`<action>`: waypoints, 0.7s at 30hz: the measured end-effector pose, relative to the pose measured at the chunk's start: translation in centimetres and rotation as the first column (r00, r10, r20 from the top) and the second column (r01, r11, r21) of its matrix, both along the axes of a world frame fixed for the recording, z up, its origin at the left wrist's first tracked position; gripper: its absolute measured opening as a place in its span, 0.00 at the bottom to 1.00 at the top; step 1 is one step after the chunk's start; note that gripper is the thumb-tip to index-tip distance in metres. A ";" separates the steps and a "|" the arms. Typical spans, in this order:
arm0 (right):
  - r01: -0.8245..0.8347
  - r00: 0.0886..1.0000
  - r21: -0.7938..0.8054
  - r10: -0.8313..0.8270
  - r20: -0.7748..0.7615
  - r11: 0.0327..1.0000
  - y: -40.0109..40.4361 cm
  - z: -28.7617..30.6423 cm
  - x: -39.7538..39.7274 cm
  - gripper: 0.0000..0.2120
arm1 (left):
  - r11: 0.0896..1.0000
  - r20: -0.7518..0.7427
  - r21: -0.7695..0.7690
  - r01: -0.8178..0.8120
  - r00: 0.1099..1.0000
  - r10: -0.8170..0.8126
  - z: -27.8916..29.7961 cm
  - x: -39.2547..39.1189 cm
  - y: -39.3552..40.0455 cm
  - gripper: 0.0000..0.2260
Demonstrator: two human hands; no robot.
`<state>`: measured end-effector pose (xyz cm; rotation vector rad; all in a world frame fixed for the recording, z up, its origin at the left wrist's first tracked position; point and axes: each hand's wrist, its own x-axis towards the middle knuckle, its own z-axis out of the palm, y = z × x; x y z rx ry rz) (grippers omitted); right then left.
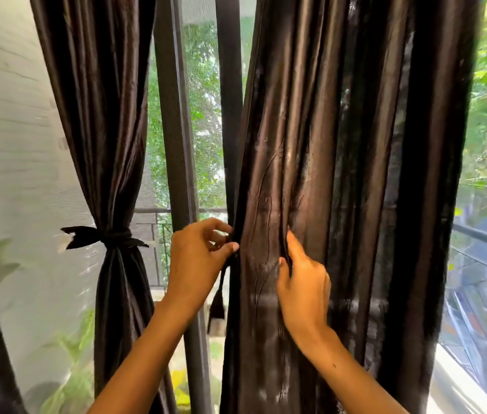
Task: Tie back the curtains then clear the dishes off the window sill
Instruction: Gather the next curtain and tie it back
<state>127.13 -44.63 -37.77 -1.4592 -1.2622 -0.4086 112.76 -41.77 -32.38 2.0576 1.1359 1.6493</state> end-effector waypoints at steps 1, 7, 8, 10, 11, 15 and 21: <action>0.022 0.999 0.024 -0.023 0.040 0.999 -0.2 -0.1 -0.1 0.33 | 1.000 0.017 0.011 0.008 1.000 -0.008 0.0 0.2 0.0 0.08; -0.035 0.969 -0.024 0.040 0.245 0.999 -0.4 -2.0 -1.5 0.52 | 0.997 0.098 0.069 0.047 0.994 -0.053 -0.7 1.5 -0.4 0.04; -0.060 0.967 -0.052 0.071 0.244 0.997 -0.4 -2.3 -1.4 0.52 | 0.996 0.113 0.065 0.061 0.991 -0.068 -0.8 1.6 -0.4 0.04; -0.126 0.962 -0.110 0.148 0.230 0.986 -0.5 -2.5 -1.3 0.50 | 0.995 0.156 0.042 0.096 0.983 -0.101 -0.9 1.9 -0.3 0.06; -0.168 0.956 -0.122 0.192 0.223 0.978 -0.5 -2.5 -1.2 0.48 | 0.992 0.186 0.025 0.121 0.975 -0.123 -1.0 2.1 -0.4 0.07; -0.260 0.925 -0.154 0.292 0.245 0.953 -0.4 -1.9 -1.0 0.36 | 0.984 0.262 0.002 0.177 0.950 -0.172 -1.1 2.4 -0.6 0.12; -0.051 0.998 0.046 0.049 0.048 0.998 -0.5 -1.7 0.3 0.34 | 0.998 0.286 0.026 0.056 0.956 -0.061 -1.4 2.3 -0.1 0.12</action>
